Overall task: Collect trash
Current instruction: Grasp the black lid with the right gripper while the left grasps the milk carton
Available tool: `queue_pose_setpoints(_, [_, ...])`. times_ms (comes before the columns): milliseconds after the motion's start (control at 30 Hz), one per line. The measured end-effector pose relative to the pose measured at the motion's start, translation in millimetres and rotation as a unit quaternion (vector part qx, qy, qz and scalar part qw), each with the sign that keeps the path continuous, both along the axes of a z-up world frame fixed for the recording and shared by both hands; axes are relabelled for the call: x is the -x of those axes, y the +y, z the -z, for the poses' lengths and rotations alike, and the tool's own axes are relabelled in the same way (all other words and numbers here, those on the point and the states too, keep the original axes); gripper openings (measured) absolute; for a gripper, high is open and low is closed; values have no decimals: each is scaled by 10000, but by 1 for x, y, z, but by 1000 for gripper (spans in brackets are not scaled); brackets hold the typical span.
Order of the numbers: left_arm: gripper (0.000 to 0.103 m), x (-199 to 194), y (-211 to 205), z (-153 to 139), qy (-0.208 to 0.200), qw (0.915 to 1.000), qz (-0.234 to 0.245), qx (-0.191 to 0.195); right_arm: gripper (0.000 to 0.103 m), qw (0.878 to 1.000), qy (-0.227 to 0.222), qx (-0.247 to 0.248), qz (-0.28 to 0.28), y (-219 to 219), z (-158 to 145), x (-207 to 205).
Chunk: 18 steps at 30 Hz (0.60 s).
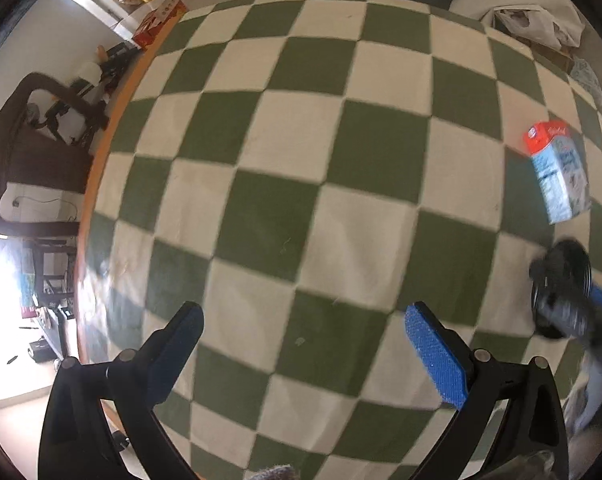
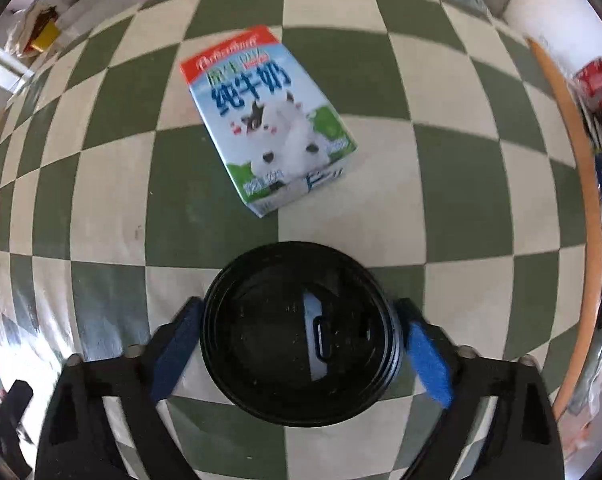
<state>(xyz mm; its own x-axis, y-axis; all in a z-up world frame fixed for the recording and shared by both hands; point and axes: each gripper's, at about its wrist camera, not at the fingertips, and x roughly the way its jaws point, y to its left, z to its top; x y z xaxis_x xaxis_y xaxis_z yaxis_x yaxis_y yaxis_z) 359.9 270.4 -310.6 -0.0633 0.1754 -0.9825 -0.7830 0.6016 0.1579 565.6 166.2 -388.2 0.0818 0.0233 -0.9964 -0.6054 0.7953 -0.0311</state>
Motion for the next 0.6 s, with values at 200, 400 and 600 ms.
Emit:
queue_pose_setpoints(200, [102,-70,-4,1,-511,9970,78,577,87,9986,-12,-195,482,-47,-20,-44])
queue_pose_setpoints(400, [102,-152,-16,6,-1141,9845,161,1319,87,9926,-40,-78,1215,-96,-26,-112])
queue_pose_setpoints(600, [97,-191,-19,31,-946,9817,152,1644,87,9866,-15,-53,1633,-113,-23,-149])
